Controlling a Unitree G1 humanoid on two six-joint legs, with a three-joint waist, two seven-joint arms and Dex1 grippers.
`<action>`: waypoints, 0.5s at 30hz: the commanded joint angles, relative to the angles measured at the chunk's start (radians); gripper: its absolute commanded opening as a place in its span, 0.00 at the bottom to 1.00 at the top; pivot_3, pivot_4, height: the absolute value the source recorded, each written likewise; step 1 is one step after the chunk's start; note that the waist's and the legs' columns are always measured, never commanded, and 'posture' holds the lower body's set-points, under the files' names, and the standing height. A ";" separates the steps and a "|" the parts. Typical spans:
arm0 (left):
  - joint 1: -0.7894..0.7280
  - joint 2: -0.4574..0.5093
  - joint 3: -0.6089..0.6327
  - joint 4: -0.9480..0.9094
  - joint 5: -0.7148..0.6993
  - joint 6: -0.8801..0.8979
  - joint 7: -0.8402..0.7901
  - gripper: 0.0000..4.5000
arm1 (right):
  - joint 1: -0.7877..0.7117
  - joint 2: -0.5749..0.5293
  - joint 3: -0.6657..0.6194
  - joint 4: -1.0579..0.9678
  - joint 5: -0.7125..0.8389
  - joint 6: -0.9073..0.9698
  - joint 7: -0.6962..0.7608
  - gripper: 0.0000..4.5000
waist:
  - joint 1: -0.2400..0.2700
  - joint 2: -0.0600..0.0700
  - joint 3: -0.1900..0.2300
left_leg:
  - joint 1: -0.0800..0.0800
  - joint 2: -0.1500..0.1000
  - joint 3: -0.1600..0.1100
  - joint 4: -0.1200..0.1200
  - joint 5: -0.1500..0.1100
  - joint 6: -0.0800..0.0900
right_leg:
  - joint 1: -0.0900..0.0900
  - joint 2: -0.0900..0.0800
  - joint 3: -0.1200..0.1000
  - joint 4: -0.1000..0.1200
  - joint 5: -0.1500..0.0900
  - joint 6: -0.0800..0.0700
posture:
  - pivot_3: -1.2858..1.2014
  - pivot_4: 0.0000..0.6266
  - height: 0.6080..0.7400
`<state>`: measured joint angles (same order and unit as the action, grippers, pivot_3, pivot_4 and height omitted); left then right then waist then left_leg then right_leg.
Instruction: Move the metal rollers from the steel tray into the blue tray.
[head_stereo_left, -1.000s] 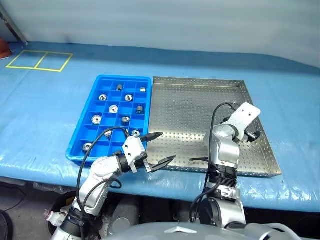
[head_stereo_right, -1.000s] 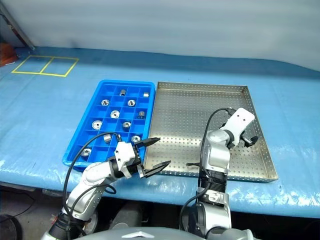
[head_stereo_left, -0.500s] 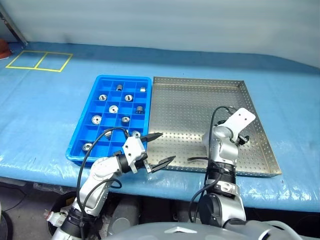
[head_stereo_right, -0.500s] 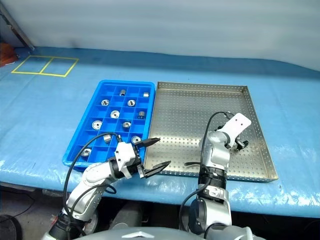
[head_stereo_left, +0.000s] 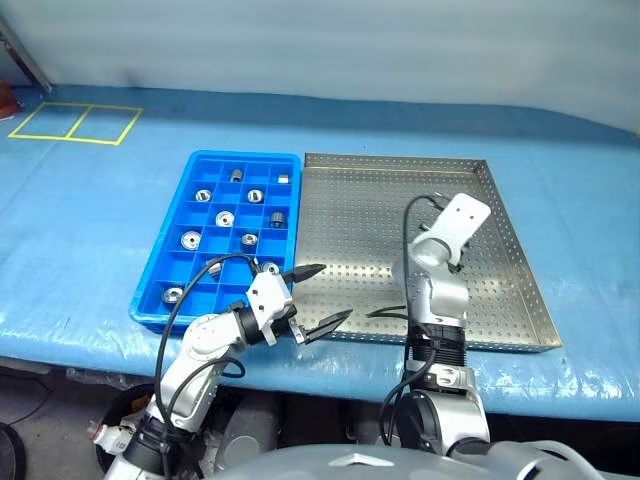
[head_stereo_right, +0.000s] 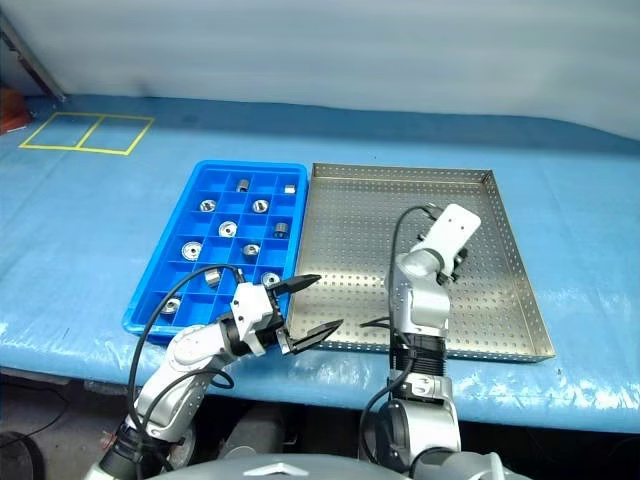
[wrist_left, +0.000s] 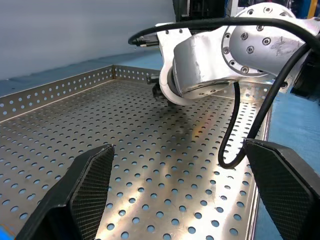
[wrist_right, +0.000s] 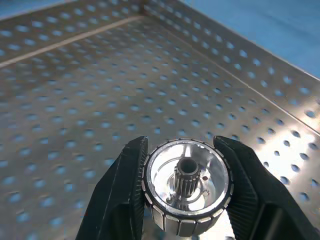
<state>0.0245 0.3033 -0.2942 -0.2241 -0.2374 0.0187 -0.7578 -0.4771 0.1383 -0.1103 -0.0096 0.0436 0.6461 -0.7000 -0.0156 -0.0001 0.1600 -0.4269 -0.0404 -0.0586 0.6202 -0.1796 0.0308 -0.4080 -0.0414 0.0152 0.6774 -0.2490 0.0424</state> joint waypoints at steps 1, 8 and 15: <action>0.015 -0.022 0.011 -0.039 0.019 -0.024 0.054 1.00 | -0.012 -0.025 0.160 -0.118 -0.019 0.096 0.164 0.38 | 0.007 0.000 0.000 | 0.000 0.000 0.000 0.000 0.000 0.000 | 0.000 0.000 0.000 0.000 0.000 0.000 | 0.58 0.24 1.00; 0.092 -0.044 0.045 -0.110 0.085 -0.064 0.189 1.00 | -0.076 -0.088 0.312 -0.199 0.098 0.287 0.530 0.38 | 0.042 0.000 0.000 | -0.001 -0.001 -0.002 0.000 0.000 0.000 | 0.000 -0.001 -0.002 -0.001 -0.002 0.003 | 0.62 0.24 1.00; 0.189 -0.044 0.096 -0.211 0.125 -0.075 0.293 1.00 | -0.105 -0.110 0.407 -0.180 0.126 0.276 0.743 0.38 | 0.100 -0.001 0.000 | -0.002 -0.001 -0.004 -0.001 0.000 0.000 | -0.002 -0.003 -0.003 -0.002 -0.002 0.002 | 0.66 0.24 1.00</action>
<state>0.2050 0.2579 -0.2116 -0.3767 -0.1239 -0.0377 -0.4835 -0.5624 0.0240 0.2855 -0.1615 0.1497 0.9472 -0.0051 0.0842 -0.0010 0.1604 -0.4294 -0.0411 -0.0628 0.6193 -0.1799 0.0303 -0.4101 -0.0446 0.0117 0.6750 -0.2513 0.0441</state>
